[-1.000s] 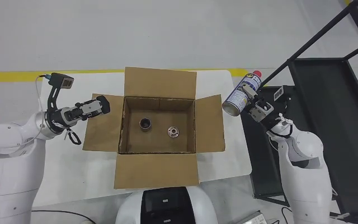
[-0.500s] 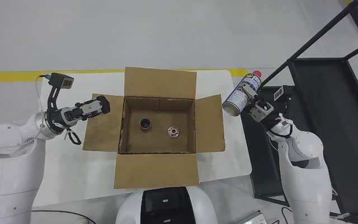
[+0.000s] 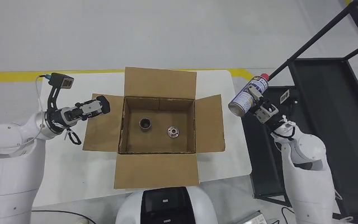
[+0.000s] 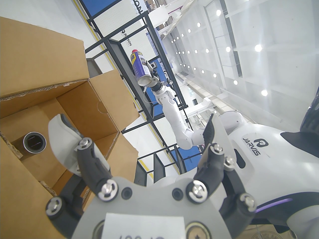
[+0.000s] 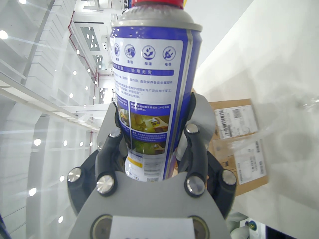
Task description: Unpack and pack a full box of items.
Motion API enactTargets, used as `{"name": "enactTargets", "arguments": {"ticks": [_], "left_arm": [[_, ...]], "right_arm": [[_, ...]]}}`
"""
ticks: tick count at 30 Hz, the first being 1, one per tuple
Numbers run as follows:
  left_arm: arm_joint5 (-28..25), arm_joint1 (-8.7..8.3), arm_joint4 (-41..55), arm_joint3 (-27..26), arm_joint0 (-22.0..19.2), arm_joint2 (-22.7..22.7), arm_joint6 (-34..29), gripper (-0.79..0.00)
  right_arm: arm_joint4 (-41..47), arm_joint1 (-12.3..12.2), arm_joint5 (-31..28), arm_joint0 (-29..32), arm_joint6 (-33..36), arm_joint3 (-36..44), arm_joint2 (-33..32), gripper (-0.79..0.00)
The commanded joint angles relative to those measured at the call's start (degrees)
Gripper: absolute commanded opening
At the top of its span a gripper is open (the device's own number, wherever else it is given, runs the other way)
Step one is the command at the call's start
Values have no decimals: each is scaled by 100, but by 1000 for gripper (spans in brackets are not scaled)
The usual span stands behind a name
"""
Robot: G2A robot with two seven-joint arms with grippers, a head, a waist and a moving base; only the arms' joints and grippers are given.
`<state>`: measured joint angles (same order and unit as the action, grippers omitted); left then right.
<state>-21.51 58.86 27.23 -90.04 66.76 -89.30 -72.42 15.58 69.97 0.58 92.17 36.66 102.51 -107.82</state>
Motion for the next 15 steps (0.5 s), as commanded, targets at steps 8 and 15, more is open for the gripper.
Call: {"name": "enactTargets", "arguments": {"ticks": [8,15], "left_arm": [[0,0,0,0,0,0,0,0],[0,0,0,0,0,0,0,0]], "right_arm": [[-717,110,-2111,249,-1428,-1179,398,-785],[-1788,200,-3193,-181,-2672,-2280,887,-785]]}}
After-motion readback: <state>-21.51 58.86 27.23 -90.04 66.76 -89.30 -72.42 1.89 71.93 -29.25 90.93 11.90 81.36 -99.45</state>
